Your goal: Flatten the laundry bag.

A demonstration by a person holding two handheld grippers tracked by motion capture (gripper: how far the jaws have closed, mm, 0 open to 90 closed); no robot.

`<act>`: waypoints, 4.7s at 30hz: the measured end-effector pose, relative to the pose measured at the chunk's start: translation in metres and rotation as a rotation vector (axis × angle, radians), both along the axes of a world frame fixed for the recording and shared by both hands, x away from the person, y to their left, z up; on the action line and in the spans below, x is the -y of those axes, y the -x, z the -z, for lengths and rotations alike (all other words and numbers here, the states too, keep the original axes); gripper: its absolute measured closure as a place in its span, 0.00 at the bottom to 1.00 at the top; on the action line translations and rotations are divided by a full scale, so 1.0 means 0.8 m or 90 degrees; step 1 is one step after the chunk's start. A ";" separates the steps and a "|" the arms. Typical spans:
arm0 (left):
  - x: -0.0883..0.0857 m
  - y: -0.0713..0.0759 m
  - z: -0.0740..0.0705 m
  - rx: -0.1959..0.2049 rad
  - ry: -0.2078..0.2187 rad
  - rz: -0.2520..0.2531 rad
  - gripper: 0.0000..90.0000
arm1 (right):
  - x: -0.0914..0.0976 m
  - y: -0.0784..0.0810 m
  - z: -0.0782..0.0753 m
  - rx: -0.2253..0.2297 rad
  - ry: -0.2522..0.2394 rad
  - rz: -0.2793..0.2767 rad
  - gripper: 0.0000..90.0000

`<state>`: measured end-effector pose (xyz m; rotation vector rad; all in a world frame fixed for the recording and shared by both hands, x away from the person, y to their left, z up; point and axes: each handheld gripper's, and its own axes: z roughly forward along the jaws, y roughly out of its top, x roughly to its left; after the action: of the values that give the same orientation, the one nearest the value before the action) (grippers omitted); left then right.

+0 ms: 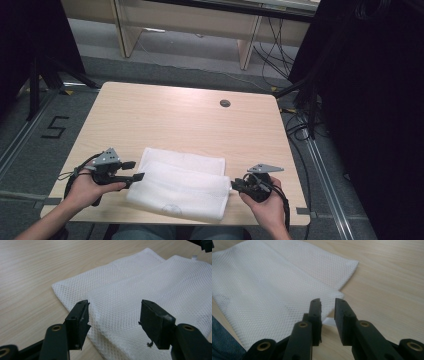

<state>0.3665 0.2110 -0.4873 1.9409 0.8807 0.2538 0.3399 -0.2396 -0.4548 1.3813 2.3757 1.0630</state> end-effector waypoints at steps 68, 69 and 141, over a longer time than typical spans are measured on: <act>0.056 -0.007 0.014 -0.114 -0.223 0.083 0.97 | -0.090 -0.038 0.038 -0.152 0.108 -0.063 1.00; 0.055 -0.009 0.012 -0.115 -0.238 0.092 0.97 | -0.089 -0.041 0.038 -0.150 0.106 -0.064 1.00; 0.098 -0.025 0.005 -0.025 -0.146 0.106 0.64 | -0.094 -0.108 0.013 -0.065 0.125 -0.027 0.77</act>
<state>0.3865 0.1329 -0.4915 2.2263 0.7344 0.2266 0.4264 -0.1647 -0.4653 1.3513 2.5141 0.7611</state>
